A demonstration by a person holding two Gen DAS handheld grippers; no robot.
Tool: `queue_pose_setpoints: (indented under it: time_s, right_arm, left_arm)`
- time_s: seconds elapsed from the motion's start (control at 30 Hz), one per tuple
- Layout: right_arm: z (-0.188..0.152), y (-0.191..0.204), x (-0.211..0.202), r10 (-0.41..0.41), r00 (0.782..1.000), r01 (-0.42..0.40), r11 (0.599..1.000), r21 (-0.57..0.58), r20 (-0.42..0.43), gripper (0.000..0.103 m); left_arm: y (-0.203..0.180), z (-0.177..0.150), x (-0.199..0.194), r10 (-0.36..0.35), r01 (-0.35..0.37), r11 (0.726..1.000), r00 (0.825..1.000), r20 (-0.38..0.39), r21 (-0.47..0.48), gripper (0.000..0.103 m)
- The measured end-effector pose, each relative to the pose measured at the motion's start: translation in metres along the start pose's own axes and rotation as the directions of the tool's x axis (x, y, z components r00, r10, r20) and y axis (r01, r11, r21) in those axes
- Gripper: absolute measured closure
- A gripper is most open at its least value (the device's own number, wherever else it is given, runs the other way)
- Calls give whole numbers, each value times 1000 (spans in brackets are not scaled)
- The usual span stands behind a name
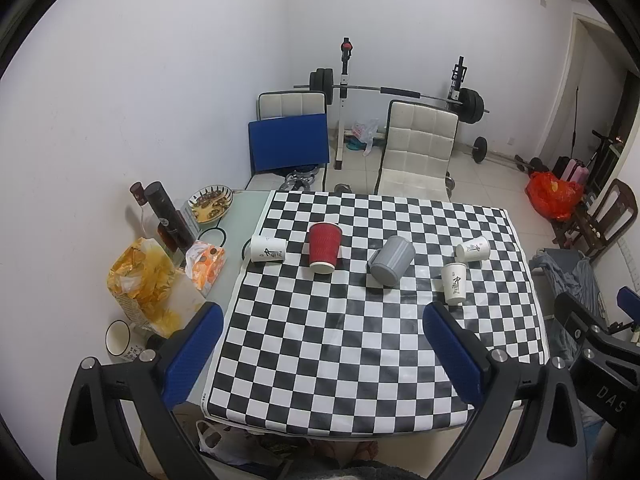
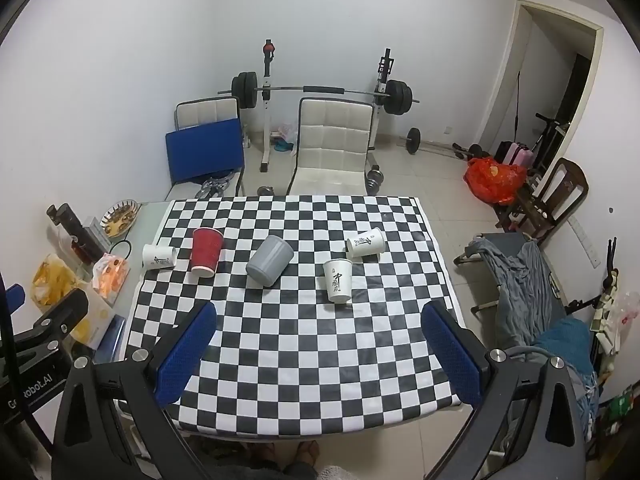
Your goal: Flip cup upright
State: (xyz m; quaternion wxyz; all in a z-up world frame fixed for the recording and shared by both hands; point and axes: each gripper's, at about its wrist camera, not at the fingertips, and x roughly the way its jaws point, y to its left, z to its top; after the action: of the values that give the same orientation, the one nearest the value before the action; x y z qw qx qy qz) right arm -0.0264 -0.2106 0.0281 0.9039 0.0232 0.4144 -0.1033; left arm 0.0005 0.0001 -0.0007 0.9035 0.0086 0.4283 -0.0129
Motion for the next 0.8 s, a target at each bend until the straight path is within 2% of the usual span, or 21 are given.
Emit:
queue_pose_setpoints:
  time_s: [0.33, 0.6, 0.8]
  right_arm:
    - [1, 1, 0, 0, 1000, 0, 1000, 0, 1, 0]
    - [3, 0, 0, 3, 1000, -3, 1000, 1, -1, 0]
    - [4, -1, -2, 3, 1000, -3, 1000, 2, 1, 0]
  left_arm:
    - [0, 0, 0, 1, -1, 1000, 1000, 4, 1, 1]
    - [-2, 18, 3, 3, -3, 1000, 1000, 11, 2, 1]
    - [-1, 15, -3, 3, -3, 1000, 1000, 14, 2, 1]
